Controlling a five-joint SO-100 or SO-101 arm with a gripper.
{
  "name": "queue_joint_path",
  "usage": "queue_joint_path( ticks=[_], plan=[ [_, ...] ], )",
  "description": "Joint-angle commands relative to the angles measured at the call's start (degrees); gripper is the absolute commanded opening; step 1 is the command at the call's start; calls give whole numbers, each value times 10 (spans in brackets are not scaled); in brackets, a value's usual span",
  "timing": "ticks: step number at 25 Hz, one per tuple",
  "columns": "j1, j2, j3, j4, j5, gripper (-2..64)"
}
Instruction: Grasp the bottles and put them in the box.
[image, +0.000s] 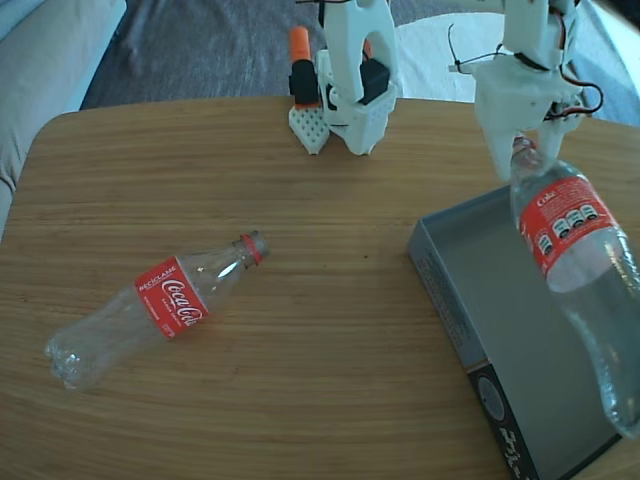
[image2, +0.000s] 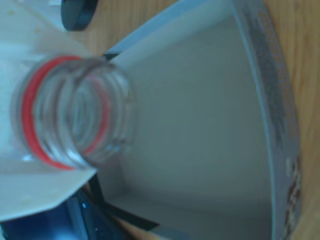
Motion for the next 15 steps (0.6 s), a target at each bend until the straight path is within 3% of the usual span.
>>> queue_joint_path(
  ticks=[1, 10, 15],
  plan=[
    [-12, -8, -27, 16, 0, -3],
    [-7, -84, -35, -45, -6, -3],
    [-5, -125, -36, -45, -7, -3]
  ],
)
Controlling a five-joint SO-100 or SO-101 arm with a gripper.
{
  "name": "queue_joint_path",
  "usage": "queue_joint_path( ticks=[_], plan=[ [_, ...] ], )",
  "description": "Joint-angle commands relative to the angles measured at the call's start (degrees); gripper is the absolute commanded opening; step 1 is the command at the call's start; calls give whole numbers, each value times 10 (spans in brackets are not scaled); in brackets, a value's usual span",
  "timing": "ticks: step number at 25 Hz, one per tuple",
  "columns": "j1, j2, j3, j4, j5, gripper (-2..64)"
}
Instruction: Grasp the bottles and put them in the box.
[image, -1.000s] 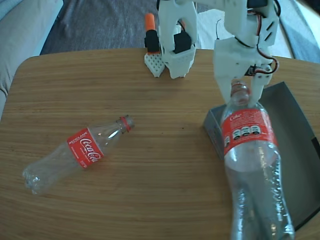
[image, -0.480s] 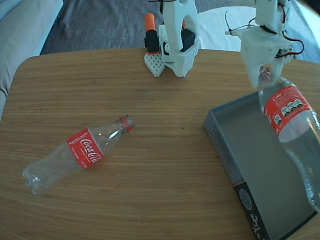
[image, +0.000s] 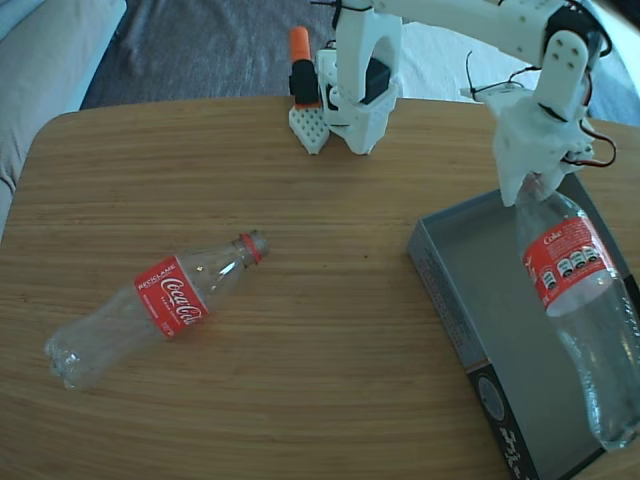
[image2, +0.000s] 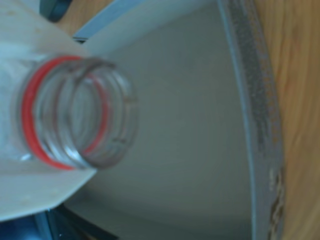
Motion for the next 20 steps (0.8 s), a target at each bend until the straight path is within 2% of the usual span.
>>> queue_joint_path(
  ticks=[1, 20],
  plan=[
    [2, -8, -35, -5, -7, -3],
    [36, -102, -61, -2, -13, -2]
  ],
)
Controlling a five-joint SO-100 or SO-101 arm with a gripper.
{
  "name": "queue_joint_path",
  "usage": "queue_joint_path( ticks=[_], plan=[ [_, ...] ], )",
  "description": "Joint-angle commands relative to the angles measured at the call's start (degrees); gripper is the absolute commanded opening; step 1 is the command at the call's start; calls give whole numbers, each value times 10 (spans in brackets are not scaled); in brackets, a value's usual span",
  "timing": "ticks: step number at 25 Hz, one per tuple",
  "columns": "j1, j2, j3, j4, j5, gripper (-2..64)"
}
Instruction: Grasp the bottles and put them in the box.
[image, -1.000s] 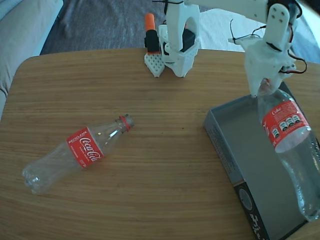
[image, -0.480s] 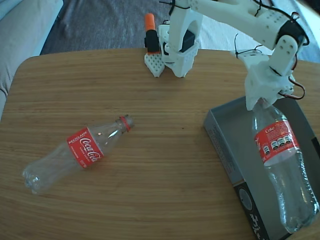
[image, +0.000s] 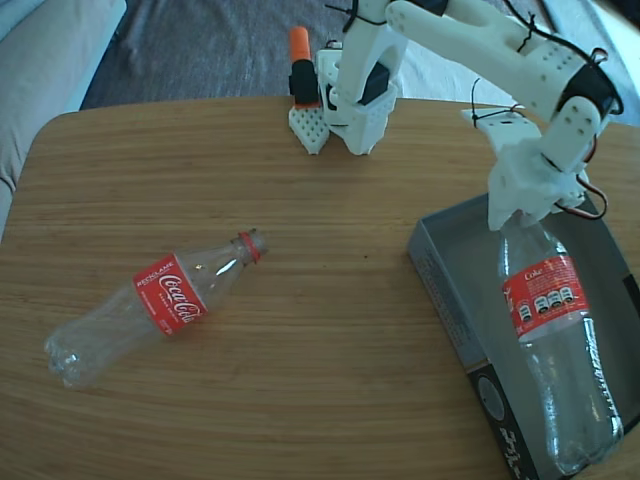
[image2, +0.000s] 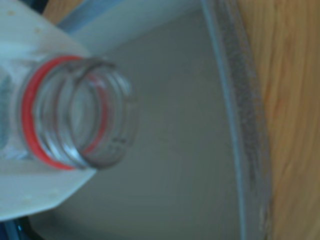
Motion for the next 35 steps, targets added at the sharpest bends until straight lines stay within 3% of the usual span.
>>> queue_joint_path(
  ticks=[1, 15, 35],
  plan=[
    [8, -4, -33, 1, -19, -2],
    [32, -18, -33, 2, -113, -2],
    [0, -11, -31, 2, -105, 0]
  ],
)
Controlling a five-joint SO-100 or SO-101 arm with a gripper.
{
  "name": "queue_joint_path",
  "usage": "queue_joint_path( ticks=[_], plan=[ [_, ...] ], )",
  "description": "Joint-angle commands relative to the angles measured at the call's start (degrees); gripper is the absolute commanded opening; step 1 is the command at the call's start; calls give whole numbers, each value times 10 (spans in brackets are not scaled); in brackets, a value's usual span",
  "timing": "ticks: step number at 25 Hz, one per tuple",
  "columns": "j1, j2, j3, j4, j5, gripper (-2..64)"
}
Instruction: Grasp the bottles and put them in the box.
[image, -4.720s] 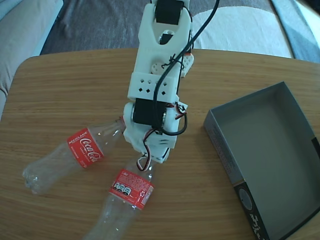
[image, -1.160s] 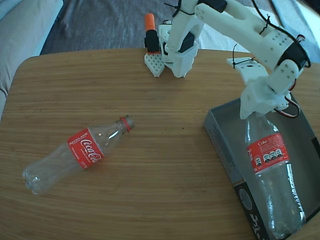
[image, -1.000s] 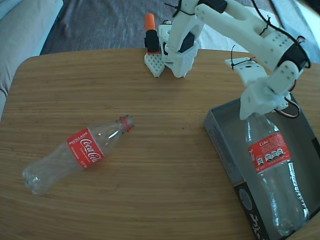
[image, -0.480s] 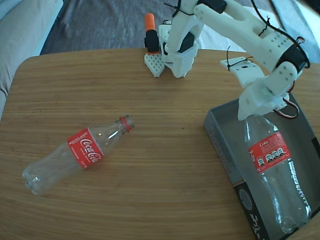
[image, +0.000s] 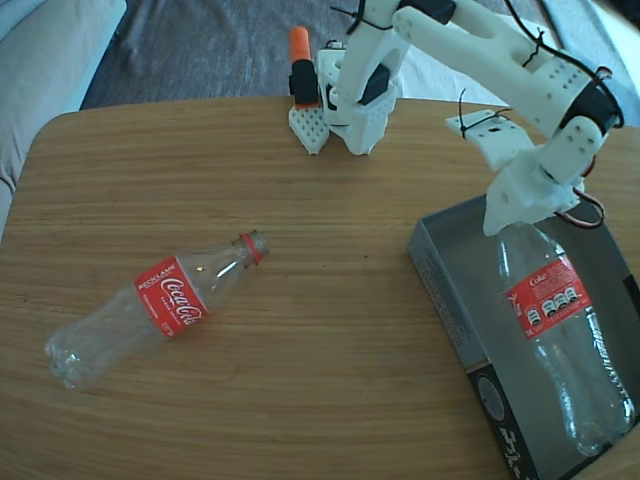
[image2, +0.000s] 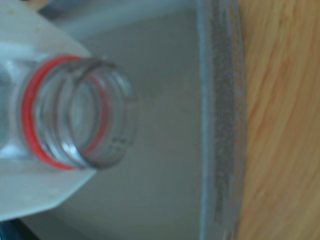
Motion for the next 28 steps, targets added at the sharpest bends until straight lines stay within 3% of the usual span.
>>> queue_joint_path(
  ticks=[1, 6, 8, 13, 15, 28],
  plan=[
    [-5, 20, -30, -2, 2, 0],
    [-5, 16, -33, -3, 3, 2],
    [-5, 18, -29, -17, 8, 32],
    [4, 20, -33, -50, 113, 317],
    [7, 21, -33, -52, 148, 380],
    [70, 22, -59, -45, 154, 392]
  ],
)
